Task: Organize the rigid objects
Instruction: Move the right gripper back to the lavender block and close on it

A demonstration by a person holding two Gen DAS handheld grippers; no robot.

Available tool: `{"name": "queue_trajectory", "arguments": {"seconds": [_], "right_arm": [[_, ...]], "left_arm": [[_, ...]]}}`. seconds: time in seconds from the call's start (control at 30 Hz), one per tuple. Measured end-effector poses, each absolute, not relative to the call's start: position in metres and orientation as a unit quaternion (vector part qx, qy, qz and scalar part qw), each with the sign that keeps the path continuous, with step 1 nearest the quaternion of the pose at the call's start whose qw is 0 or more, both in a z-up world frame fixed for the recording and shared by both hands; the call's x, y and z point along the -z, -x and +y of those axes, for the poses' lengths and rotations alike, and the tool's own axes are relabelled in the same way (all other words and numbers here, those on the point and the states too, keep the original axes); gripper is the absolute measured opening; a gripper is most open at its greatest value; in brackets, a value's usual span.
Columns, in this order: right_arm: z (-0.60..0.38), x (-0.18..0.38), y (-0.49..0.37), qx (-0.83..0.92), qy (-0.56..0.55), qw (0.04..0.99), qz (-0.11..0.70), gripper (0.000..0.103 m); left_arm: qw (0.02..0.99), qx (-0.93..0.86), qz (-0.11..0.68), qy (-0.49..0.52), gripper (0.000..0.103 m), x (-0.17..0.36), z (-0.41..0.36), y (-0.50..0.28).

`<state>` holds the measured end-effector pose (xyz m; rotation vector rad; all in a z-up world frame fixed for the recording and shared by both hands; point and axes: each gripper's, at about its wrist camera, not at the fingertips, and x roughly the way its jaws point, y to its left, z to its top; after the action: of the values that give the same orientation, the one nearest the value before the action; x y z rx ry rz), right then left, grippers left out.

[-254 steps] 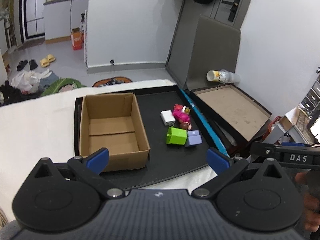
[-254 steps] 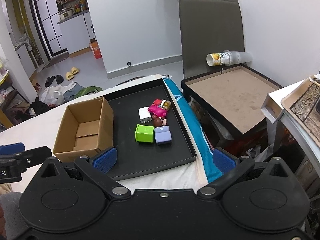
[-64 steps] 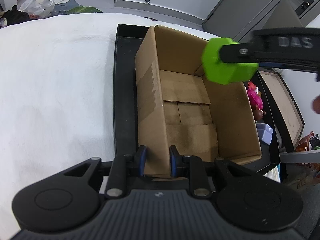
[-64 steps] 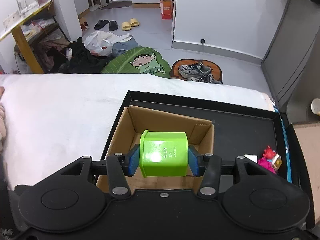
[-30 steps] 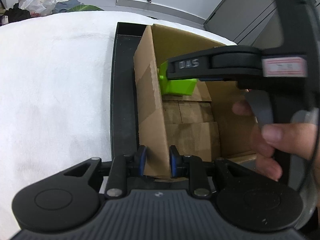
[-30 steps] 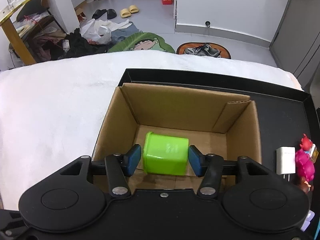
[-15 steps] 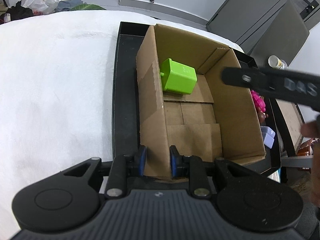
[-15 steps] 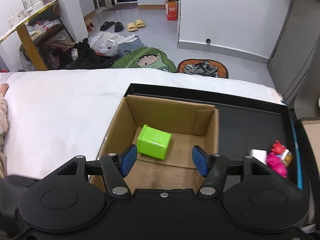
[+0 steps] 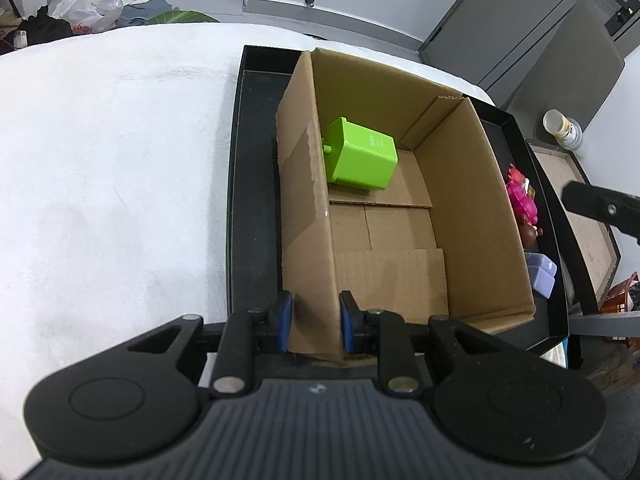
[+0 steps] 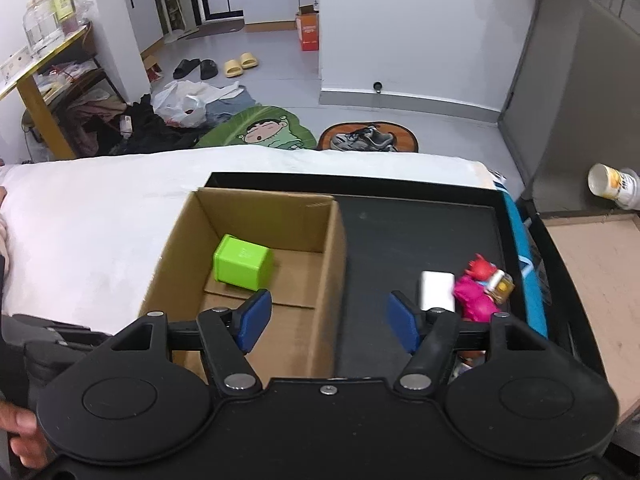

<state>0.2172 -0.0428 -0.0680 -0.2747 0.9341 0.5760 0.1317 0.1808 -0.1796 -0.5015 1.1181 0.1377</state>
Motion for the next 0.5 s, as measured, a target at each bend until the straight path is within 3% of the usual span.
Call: {"name": "queue_trajectory", "arguments": {"seconds": [0.5], "right_arm": [[-0.087, 0.102, -0.234, -0.212, 0.126, 0.858, 0.451, 0.068]], "left_arm": [[0.821, -0.072, 0.523, 0.217, 0.023, 0.178, 0.179, -0.133]]}}
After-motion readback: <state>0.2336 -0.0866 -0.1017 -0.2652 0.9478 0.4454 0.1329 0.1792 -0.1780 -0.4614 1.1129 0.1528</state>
